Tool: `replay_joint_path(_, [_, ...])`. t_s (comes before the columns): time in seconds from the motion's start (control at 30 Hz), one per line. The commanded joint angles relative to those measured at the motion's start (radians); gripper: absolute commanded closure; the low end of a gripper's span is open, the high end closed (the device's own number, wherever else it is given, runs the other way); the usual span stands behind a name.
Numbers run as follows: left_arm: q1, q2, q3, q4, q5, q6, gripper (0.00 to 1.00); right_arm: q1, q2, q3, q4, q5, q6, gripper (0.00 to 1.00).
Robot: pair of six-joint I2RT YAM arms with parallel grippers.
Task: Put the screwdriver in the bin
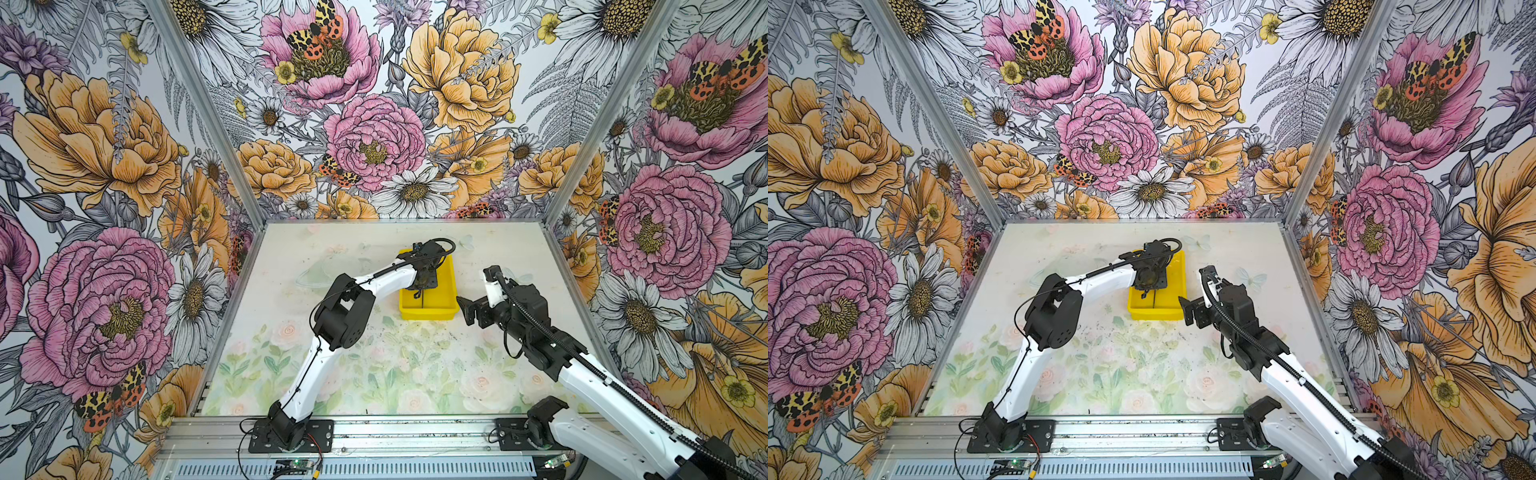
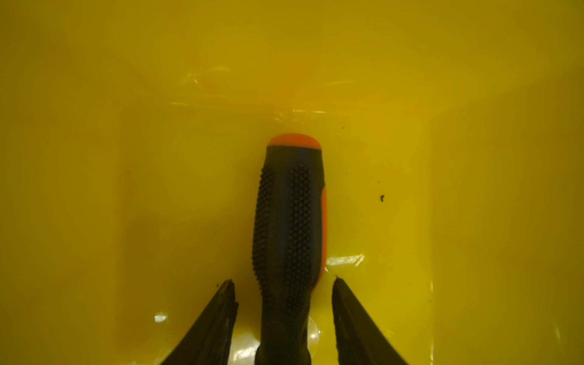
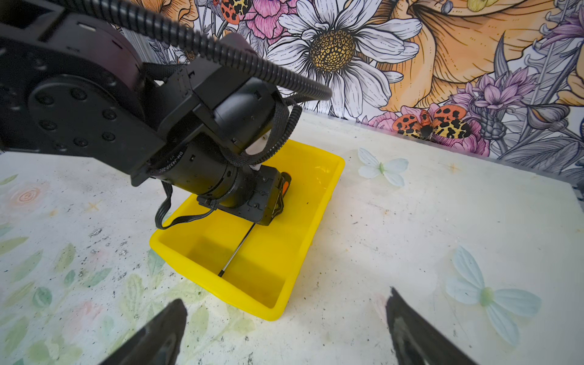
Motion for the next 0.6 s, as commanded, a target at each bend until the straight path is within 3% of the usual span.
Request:
replay_joint_path(0.0, [0.007,-0.035,-0.007,-0.009,0.006,0.009,0.45,-0.009,-0.024,-0.005,0.009,0.028,0.002,0.00])
replay_joint_path(0.43, [-0.007,-0.290,-0.144,-0.006,-0.066,0.084,0.24,-0.018,-0.075,0.015,-0.021,0.083,0.020,0.00])
replay_joint_path(0.57, [-0.017,-0.400,-0.215,-0.006,-0.101,0.112,0.11,-0.021,-0.044,0.017,-0.024,0.072,0.016,0.01])
